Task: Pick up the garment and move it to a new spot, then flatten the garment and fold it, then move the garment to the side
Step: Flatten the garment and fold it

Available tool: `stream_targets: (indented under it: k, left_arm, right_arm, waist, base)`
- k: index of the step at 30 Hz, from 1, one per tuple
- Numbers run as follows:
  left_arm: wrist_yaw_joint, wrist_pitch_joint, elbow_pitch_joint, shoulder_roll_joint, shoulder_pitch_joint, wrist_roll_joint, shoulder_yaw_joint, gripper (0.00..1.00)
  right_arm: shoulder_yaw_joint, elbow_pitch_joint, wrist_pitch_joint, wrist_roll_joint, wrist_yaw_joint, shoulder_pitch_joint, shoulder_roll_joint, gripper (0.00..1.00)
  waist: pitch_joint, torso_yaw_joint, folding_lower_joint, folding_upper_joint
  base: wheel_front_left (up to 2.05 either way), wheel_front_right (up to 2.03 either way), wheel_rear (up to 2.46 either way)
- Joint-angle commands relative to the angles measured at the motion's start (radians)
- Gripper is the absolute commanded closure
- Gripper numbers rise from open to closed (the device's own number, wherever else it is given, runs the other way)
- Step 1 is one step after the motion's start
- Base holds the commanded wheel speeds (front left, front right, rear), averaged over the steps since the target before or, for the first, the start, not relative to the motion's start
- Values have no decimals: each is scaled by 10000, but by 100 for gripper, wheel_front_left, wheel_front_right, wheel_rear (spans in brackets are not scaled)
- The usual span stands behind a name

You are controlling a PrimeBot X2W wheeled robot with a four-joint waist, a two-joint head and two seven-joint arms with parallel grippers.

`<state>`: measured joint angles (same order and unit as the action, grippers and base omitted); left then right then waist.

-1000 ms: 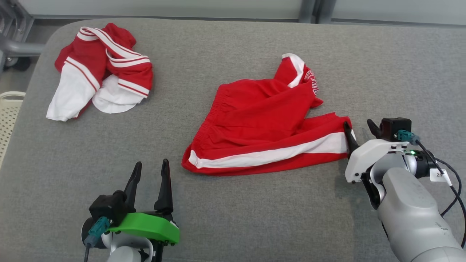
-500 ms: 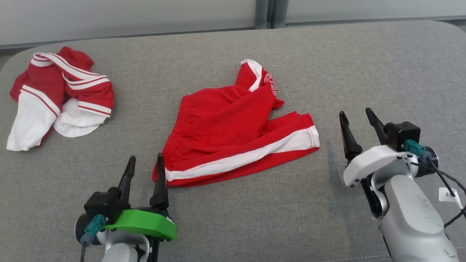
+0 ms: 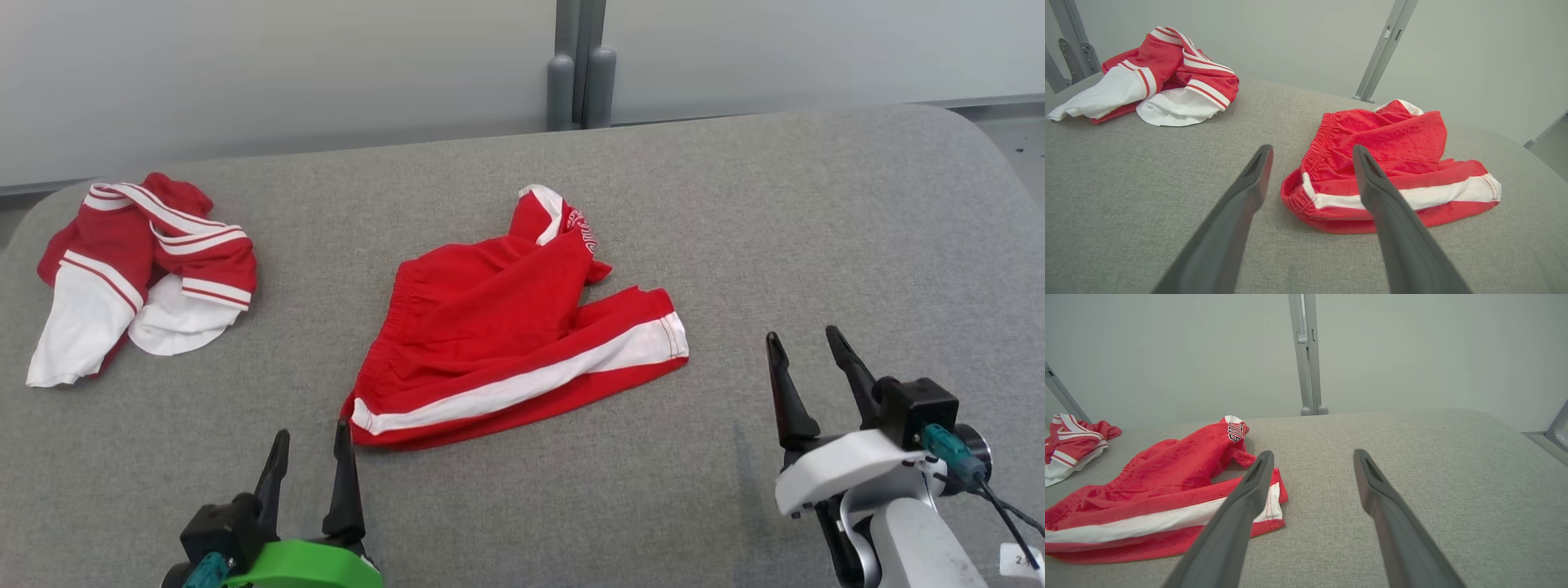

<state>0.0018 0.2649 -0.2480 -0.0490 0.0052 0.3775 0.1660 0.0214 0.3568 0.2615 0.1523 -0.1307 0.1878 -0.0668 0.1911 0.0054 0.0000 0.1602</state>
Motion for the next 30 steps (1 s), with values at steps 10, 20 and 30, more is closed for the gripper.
stream_targets:
  k: [10,20,30]
  left_arm:
    - [251,-6,605,-26,937,101,-404,0]
    - [301,-8,973,-28,1195,-226,-607,0]
    - [196,-8,982,-65,1053,-420,-645,0]
  right_arm:
    - [-204,-883,-20,-570,-1,-1158,158,0]
    - [-11,-1356,-198,-243,-1,-1315,171,0]
    - [115,-1377,-190,-126,-1,-1235,171,0]
  waist:
    - [-618,19,0,-3]
    - [-752,76,0,-3]
    - [-749,88,0,-3]
  base:
    - [0,0,0]
    - [0,0,0]
    - [0,0,0]
